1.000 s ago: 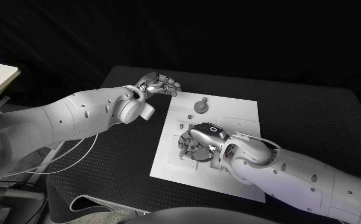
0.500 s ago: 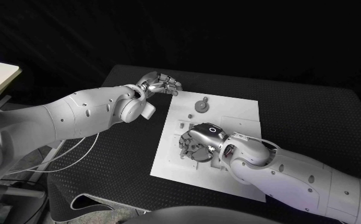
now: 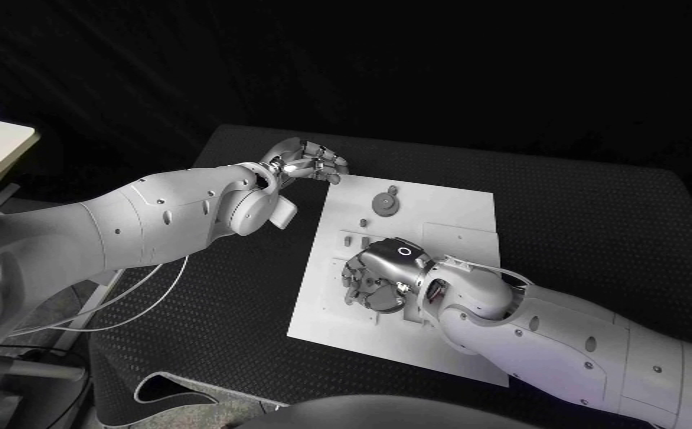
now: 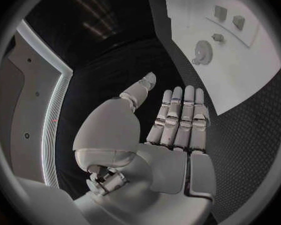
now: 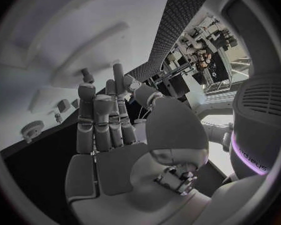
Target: Assemble the parts on the task board
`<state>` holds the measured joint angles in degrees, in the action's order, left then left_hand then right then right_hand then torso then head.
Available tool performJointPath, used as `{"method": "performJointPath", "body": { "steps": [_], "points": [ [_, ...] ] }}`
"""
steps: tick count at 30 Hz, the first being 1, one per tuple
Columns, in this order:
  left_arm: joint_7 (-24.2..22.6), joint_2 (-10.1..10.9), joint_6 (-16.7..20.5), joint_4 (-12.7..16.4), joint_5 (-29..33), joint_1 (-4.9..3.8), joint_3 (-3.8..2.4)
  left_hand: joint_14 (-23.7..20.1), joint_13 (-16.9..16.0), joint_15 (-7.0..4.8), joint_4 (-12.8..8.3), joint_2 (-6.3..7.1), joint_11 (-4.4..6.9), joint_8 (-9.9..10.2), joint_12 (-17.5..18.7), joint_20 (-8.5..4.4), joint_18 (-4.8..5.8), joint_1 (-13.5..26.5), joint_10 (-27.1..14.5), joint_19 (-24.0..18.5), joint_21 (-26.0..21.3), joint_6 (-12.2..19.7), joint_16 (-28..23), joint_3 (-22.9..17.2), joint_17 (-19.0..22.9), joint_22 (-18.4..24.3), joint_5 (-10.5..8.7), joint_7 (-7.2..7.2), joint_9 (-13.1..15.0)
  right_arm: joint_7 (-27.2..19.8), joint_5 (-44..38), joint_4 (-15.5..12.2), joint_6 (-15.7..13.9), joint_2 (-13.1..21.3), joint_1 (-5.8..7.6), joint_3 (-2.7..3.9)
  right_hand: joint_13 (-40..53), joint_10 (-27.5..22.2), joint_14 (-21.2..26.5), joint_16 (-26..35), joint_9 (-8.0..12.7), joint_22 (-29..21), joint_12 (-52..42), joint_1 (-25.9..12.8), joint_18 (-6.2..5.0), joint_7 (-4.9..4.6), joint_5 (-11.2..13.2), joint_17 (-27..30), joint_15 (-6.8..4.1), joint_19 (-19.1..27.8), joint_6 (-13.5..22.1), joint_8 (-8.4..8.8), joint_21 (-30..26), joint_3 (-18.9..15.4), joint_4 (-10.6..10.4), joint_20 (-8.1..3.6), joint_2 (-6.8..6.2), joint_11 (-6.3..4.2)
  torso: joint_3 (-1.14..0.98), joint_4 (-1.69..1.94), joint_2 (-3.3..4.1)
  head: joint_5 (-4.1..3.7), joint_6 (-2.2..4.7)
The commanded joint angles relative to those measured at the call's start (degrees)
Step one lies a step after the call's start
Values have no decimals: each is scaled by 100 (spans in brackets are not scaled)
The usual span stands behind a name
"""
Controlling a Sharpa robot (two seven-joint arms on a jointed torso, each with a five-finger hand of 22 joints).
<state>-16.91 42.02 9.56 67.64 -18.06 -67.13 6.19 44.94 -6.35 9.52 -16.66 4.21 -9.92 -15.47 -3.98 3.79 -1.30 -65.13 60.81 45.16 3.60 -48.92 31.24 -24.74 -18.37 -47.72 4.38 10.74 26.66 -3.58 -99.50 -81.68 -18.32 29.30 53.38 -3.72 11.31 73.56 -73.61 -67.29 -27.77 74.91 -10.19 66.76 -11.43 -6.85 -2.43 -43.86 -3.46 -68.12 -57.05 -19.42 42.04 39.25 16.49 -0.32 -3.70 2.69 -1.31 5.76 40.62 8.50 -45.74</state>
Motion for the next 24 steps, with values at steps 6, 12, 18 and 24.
{"method": "performJointPath", "body": {
  "steps": [6,12,18,24],
  "points": [
    [-66,1,-78,13,31,-4,-3,13,11,15,4,-36,1,-26,4,16,-67,38,-26,15,28,43,-33,20,-11,10,-23,9,-8,78,-188,21,128,3,-3,-10,12,72,13,-35,-10,132,-8,-6,-357,-20,-35,6,-40,1,-29,-40,39,35,12,-37,58,-12,-2,-8,-2,26,-16],
    [-63,10,-74,16,31,-4,-3,13,12,15,3,-37,0,-27,4,16,-67,38,-27,15,28,43,-35,19,-14,12,-23,10,-8,88,-202,26,200,27,-3,-13,15,72,14,-37,-11,132,-6,-7,-357,-20,-35,7,-40,4,-29,-41,41,36,12,-37,56,-12,-4,-5,1,28,-19],
    [-65,14,-74,18,31,-4,-3,13,13,15,3,-37,0,-27,4,16,-67,37,-27,14,28,43,-37,19,-16,14,-23,10,-9,86,-219,26,223,29,-3,-17,18,72,15,-40,-13,133,-4,-7,-357,-19,-35,7,-39,8,-30,-41,45,34,15,-37,47,-12,-6,-9,2,34,-28],
    [-67,10,-74,15,31,-4,-3,14,13,15,3,-38,0,-27,4,16,-67,35,-28,14,28,43,-38,19,-19,16,-23,10,-9,107,-268,22,249,23,-3,-22,24,74,17,-44,-15,133,-1,-6,-357,-18,-35,7,-39,14,-31,-42,51,32,18,-38,33,-12,-10,-12,1,39,-40]
  ]
}}
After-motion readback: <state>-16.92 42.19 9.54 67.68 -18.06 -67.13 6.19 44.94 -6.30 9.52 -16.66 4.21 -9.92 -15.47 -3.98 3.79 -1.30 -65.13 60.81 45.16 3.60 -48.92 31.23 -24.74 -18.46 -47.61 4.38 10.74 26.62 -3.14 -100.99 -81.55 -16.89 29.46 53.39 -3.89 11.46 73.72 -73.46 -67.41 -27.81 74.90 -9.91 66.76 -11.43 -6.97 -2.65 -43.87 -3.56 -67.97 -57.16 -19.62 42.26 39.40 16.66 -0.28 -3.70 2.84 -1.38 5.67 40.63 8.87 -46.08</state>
